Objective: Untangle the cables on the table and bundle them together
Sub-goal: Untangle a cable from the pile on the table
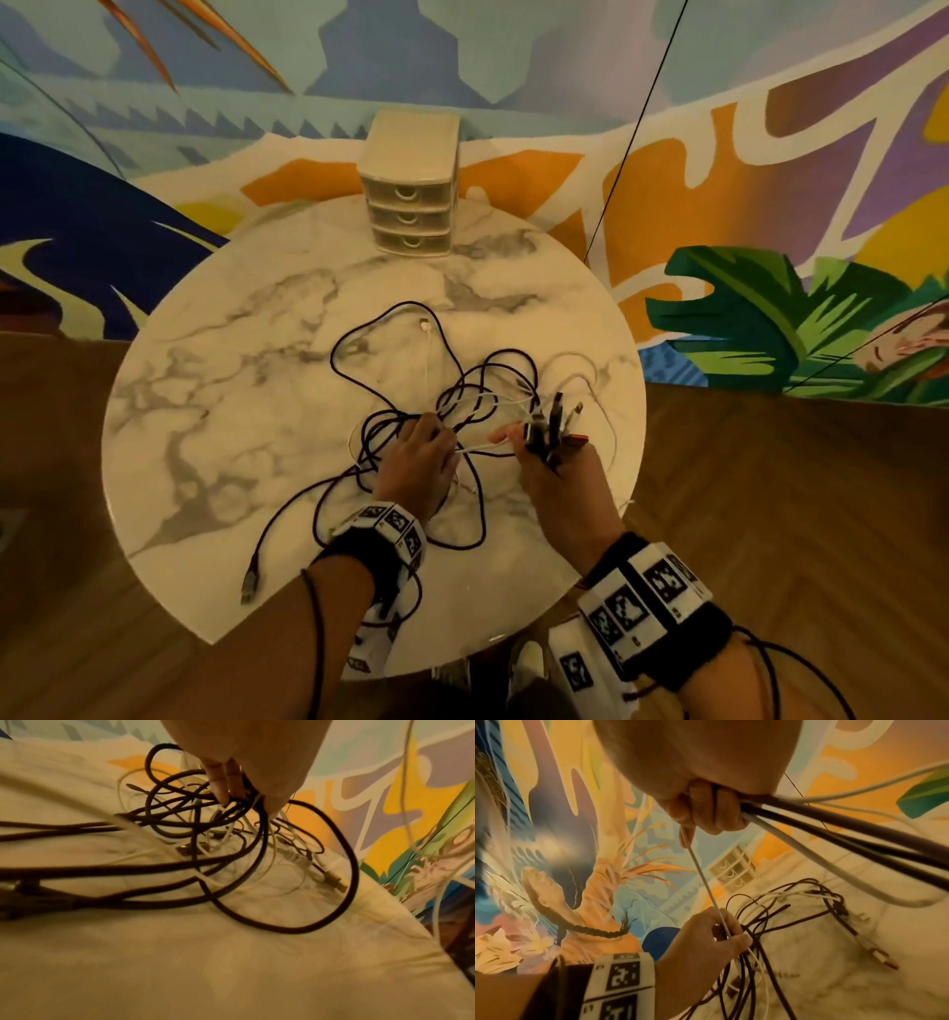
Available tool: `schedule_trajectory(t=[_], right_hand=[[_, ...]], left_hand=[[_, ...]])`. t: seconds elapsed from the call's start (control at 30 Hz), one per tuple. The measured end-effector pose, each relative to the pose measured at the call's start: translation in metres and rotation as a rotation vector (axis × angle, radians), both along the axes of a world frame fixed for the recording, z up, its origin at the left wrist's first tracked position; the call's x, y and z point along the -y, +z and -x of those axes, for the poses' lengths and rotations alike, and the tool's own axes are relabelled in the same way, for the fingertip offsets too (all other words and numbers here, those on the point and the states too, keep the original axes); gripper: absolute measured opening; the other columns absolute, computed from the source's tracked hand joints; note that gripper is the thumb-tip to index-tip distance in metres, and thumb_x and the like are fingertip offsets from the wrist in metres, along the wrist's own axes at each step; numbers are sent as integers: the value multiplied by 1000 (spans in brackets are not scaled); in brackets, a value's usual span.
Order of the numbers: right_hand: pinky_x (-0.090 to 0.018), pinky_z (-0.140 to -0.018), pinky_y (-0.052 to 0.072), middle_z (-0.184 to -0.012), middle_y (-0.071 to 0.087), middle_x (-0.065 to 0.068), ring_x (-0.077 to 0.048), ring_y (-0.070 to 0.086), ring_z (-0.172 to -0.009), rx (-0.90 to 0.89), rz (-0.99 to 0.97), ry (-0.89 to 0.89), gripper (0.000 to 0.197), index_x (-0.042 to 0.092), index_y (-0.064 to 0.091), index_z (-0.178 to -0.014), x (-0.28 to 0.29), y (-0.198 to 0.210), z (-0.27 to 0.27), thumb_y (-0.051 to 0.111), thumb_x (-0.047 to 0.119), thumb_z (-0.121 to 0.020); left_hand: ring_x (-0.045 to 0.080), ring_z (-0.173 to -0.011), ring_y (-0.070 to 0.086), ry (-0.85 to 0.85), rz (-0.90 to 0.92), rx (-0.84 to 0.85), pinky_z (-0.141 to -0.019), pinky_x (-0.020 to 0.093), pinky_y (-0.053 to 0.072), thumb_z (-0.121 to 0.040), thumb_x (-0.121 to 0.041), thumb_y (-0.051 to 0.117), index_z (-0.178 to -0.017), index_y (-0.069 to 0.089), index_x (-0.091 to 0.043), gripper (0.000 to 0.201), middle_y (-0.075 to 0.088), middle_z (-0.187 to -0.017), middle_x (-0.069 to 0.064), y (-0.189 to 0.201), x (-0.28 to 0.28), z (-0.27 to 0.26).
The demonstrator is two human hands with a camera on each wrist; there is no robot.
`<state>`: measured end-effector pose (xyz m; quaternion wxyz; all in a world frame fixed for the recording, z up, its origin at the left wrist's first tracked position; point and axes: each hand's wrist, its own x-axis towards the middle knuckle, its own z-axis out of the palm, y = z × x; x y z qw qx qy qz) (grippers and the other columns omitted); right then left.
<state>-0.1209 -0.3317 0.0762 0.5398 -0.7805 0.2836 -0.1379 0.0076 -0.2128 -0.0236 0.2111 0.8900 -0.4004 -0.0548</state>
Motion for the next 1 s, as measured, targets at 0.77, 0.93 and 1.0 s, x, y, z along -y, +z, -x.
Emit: schedule_trajectory(t=[0.77,0.93,1.0], right_hand=[[-36,-73,47,-112,64,-13,-33,63,-94,-662,499,442,59,25,13,-149,7,-82,-74,35,46,-98],[-38,-75,48,-109,64,-14,-34,63,-96,-705,460,403,38,16,35,-130,12,-92,-89,38,36,-98],[-36,-73,47,-109,64,-14,-35,63,-94,-680,441,344,30,17,39,-124,19,-95,-90,37,32,-98]], left_hand=[[8,-70,54,76,368,-254,-62,16,41,-94,-28,54,-91,71,-12,23,56,-86,-7,61,-35,-7],[13,-77,54,85,397,-113,-67,23,44,-94,-33,49,-92,70,-11,30,54,-81,-8,85,-44,-17],[16,-76,53,149,392,-23,-67,26,43,-94,-34,46,-92,70,-11,33,53,-79,-6,95,-53,-30]])
